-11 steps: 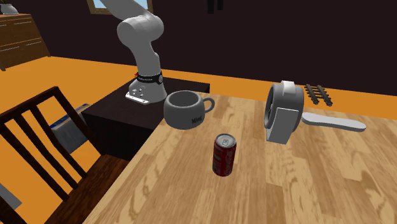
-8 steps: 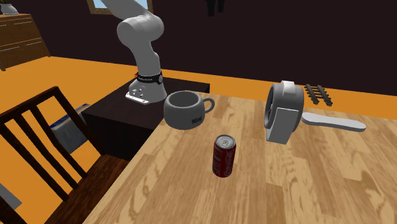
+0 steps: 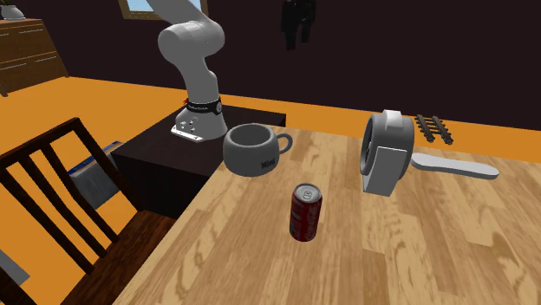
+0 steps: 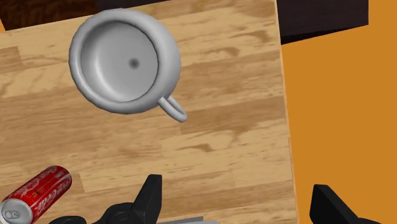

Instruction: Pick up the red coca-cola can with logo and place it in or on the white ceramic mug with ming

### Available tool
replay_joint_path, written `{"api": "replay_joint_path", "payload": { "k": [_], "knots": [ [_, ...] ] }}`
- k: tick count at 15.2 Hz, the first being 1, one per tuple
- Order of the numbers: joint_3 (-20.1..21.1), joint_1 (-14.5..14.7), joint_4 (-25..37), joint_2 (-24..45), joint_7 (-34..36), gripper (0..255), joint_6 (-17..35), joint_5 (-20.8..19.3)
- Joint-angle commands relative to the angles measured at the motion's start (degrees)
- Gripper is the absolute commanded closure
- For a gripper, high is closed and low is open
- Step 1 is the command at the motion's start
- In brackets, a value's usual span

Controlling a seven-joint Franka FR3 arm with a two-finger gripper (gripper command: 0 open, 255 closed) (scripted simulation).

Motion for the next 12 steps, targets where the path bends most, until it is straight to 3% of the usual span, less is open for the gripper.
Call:
{"api": "replay_joint_path", "payload": {
  "k": [1,12],
  "knots": [
    [-1.69,-0.89,-0.28,2.62,-1.69,0,3.0,-0.95],
    [-10.92,-4.72,4.55,20.23,-11.59,0,16.12,-2.47]
  ]
}}
